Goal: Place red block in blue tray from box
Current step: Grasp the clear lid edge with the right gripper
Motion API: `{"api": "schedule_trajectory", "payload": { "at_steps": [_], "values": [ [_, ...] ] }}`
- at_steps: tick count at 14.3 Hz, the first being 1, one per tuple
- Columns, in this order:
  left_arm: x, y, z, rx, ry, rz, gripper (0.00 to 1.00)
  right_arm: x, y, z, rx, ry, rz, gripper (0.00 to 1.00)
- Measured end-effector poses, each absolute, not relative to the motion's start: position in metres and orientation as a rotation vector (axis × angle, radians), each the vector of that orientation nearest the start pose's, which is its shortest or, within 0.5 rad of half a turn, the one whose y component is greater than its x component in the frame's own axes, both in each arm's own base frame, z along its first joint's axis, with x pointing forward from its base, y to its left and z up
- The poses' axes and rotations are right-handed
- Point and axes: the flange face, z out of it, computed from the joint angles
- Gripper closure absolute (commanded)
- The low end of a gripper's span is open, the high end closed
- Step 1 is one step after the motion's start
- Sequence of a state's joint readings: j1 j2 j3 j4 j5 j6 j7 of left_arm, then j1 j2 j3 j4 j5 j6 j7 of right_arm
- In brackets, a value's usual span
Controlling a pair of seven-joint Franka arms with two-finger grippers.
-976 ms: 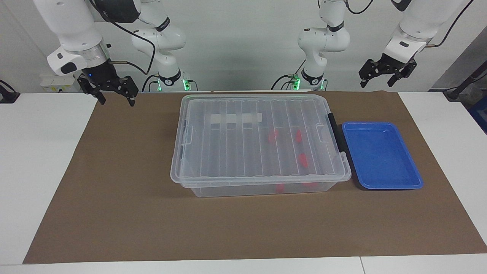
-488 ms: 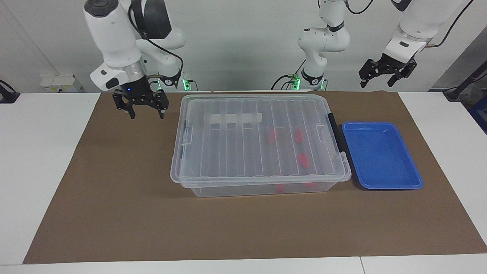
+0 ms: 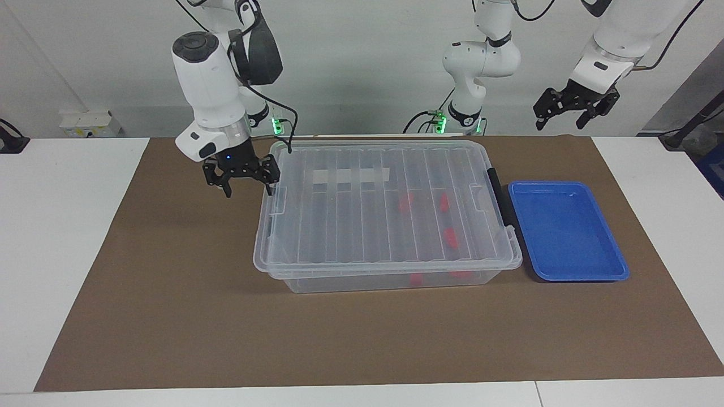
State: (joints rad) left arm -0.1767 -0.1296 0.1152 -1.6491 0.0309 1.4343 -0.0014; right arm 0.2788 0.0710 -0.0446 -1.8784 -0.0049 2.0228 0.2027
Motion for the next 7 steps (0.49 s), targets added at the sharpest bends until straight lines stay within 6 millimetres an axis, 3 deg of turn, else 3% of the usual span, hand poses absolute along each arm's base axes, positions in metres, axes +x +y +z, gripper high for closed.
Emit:
{"api": "schedule_trajectory", "payload": {
  "at_steps": [7],
  "values": [
    [0.499,-0.023,0.645,-3.119,0.092,0.133,0.00,0.569,0.131,0.458,-3.134,-0.081,-0.100,0.00]
  ]
}}
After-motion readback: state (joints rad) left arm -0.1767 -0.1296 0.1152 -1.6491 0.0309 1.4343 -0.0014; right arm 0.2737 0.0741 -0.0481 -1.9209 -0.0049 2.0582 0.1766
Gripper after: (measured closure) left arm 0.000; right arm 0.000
